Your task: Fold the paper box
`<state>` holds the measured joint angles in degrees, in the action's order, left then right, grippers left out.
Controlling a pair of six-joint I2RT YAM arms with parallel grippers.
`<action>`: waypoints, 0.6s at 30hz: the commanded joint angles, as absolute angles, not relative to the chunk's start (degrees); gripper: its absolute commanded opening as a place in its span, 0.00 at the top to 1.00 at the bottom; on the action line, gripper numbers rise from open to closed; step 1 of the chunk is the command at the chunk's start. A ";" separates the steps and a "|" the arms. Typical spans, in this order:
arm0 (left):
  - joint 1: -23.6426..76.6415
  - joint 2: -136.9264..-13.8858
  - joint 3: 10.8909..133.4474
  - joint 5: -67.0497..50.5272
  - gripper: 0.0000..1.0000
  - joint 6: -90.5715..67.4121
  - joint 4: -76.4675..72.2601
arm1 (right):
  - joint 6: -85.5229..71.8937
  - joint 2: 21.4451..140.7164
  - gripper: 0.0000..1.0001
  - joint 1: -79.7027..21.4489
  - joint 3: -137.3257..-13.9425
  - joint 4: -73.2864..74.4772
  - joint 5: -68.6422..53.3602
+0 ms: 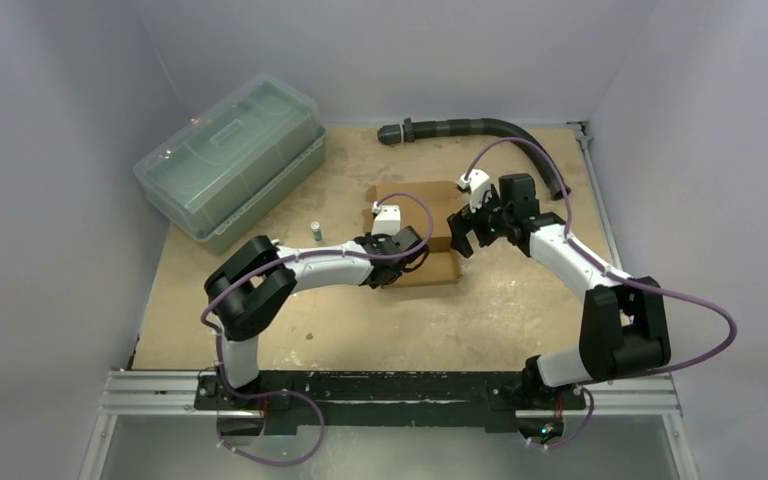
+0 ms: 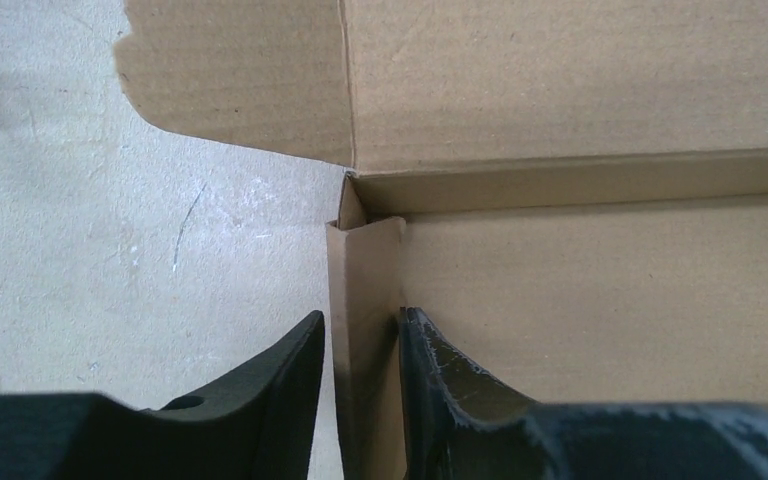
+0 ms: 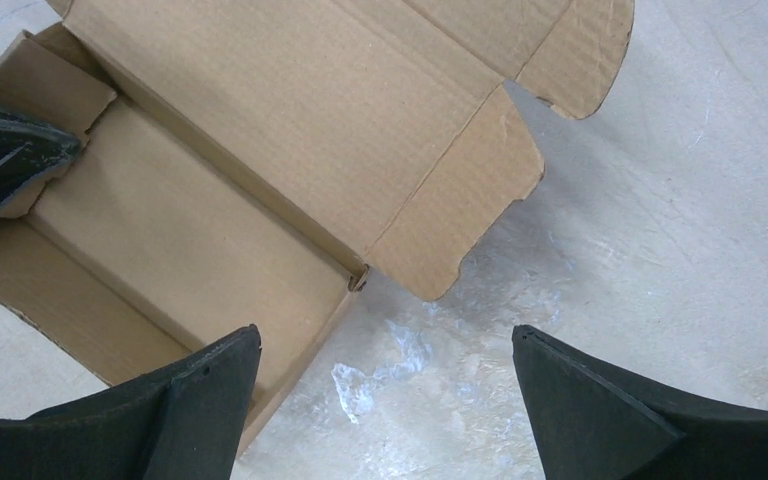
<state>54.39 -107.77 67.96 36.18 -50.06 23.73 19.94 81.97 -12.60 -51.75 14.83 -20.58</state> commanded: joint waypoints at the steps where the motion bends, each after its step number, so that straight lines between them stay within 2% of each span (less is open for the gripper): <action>1: 54.06 -102.75 68.38 35.14 0.66 -47.29 24.49 | 21.92 80.10 0.01 -11.76 -53.96 16.01 -23.40; 6: 53.97 -98.00 67.19 31.66 0.58 -43.22 22.14 | 22.56 79.55 0.01 -11.25 -54.05 16.52 -24.10; 10: 53.89 -92.58 63.02 28.80 0.44 -39.79 16.21 | 22.65 79.28 0.01 -11.05 -53.97 16.70 -24.76; 18: 52.09 -88.54 59.07 25.40 0.41 -36.90 13.93 | 22.85 78.67 0.01 -11.06 -53.88 16.75 -25.72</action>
